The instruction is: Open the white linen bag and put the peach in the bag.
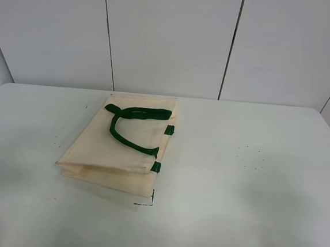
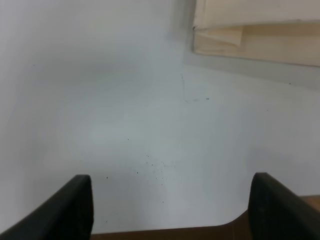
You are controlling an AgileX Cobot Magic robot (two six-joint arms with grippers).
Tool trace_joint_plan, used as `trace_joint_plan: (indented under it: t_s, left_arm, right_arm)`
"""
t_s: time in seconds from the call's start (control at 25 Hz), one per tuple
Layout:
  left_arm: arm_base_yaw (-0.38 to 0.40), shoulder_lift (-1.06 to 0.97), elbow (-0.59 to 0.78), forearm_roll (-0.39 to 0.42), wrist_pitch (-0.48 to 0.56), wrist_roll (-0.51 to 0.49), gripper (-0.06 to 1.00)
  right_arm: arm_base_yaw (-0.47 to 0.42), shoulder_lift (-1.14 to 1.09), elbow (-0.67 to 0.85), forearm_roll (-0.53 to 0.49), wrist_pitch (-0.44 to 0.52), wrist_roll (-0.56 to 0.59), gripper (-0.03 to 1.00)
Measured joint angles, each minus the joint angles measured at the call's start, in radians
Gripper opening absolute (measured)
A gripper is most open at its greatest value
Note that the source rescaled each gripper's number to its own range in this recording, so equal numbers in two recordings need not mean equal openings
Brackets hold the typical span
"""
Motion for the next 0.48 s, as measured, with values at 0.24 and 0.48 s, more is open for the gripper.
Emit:
trace_joint_plan:
  t_s: [0.24,0.48]
  left_arm:
    - [0.000,-0.014,0.000,-0.001,0.000,0.000,1.00]
    - [0.000,-0.154,0.000,-0.003,0.000,0.000,1.00]
  right_arm:
    - [0.000,0.000,0.000,0.000,0.000,0.000,1.00]
    - [0.000,0.000,0.000,0.000,0.000,0.000,1.00]
